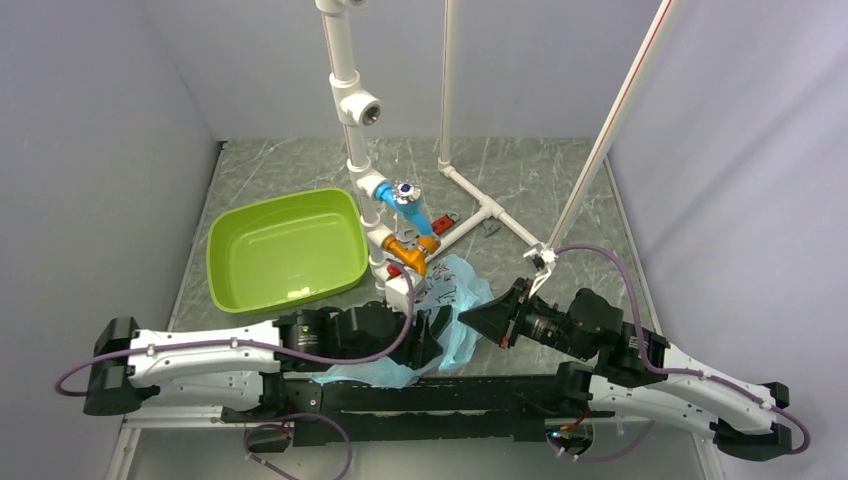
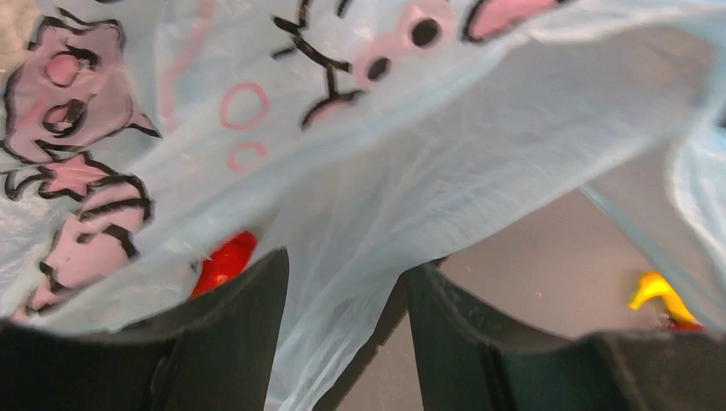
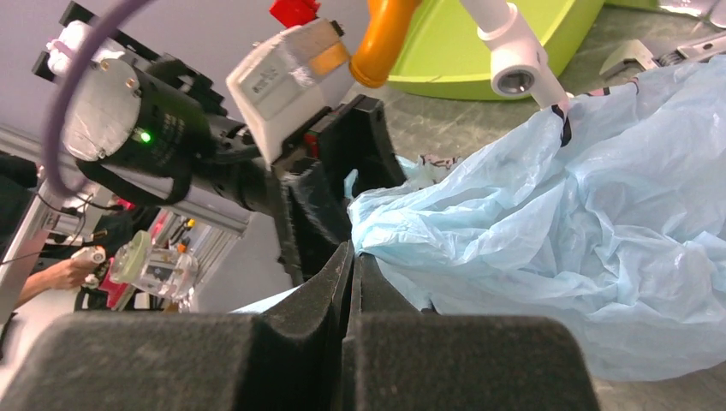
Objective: Take the fake fruits out of the plastic bag
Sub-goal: Adjust the plastic bag at the center of the board.
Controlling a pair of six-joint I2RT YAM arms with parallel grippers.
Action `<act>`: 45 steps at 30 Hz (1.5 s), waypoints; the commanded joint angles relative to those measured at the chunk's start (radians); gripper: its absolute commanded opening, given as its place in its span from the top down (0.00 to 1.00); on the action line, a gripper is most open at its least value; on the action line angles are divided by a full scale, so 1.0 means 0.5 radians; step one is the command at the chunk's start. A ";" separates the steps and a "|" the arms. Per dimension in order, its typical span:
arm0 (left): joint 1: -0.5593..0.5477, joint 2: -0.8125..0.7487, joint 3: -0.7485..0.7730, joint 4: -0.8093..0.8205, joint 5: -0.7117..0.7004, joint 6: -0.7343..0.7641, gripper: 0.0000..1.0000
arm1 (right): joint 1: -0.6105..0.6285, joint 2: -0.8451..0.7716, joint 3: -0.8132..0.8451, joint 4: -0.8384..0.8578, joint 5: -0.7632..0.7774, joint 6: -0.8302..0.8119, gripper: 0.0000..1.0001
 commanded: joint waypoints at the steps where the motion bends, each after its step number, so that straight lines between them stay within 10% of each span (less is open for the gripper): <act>1: -0.006 0.118 -0.016 0.105 -0.190 0.005 0.42 | 0.001 -0.030 0.090 0.211 -0.053 -0.052 1.00; 14: -0.034 0.207 -0.172 0.329 -0.535 -0.054 0.41 | 0.000 -0.032 0.153 0.372 -0.126 -0.076 1.00; 28: -0.042 -0.625 -0.676 0.473 -0.298 0.054 0.24 | -0.001 0.003 0.152 0.294 -0.429 -0.289 1.00; 33: -0.042 -0.914 -0.605 0.289 -0.005 0.199 0.15 | 0.001 0.019 0.124 0.157 -0.372 -0.328 1.00; 45: -0.042 -1.135 0.002 -0.722 -0.475 -0.016 0.07 | 0.001 -0.134 0.089 -0.275 -0.255 -0.406 1.00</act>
